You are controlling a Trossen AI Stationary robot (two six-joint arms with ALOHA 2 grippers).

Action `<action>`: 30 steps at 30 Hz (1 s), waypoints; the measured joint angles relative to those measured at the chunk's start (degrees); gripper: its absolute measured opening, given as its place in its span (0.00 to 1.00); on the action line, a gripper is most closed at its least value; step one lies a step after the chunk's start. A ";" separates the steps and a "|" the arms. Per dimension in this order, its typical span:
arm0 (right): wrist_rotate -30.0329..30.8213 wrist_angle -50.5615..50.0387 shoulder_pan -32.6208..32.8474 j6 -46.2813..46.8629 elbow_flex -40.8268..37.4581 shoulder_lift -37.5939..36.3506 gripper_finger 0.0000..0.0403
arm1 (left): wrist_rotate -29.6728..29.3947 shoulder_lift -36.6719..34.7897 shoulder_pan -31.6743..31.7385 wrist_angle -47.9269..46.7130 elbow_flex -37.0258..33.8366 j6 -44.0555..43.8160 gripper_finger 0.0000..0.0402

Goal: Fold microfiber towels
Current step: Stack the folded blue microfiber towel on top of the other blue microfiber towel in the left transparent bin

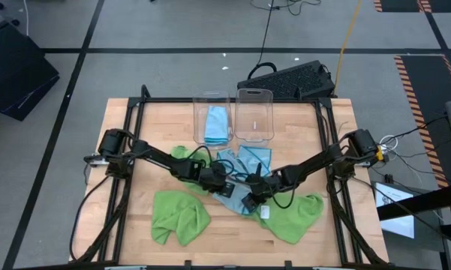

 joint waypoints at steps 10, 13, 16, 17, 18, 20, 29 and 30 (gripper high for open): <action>0.21 -3.83 -1.56 -2.76 -0.36 -9.15 0.00 | -2.35 -8.92 0.00 -4.47 -0.01 3.53 0.03; -0.57 -5.73 -2.37 -3.40 -0.31 -13.53 0.00 | -5.09 -12.21 0.02 -7.31 -0.01 4.27 0.03; -1.38 -6.37 -3.47 -5.31 -0.27 -17.79 0.01 | -6.58 -15.44 0.22 -8.62 -0.01 7.49 0.03; -1.94 -6.30 -3.85 -5.84 -0.22 -19.23 0.02 | -6.60 -16.82 0.36 -9.05 -0.01 8.93 0.03; -2.00 -6.34 -4.05 -6.28 -0.24 -20.84 0.02 | -6.57 -18.18 0.54 -9.93 -0.01 10.50 0.03; -2.04 -6.31 -4.61 -7.39 -0.18 -23.78 0.02 | -6.44 -20.69 1.14 -11.23 0.50 12.78 0.03; 0.67 -12.99 -6.41 -14.76 -0.15 -33.77 0.03 | -1.82 -26.35 8.08 -35.39 13.61 32.14 0.03; 1.07 -13.18 -6.52 -15.08 -0.12 -34.33 0.03 | -1.82 -26.27 9.24 -39.19 15.87 34.90 0.03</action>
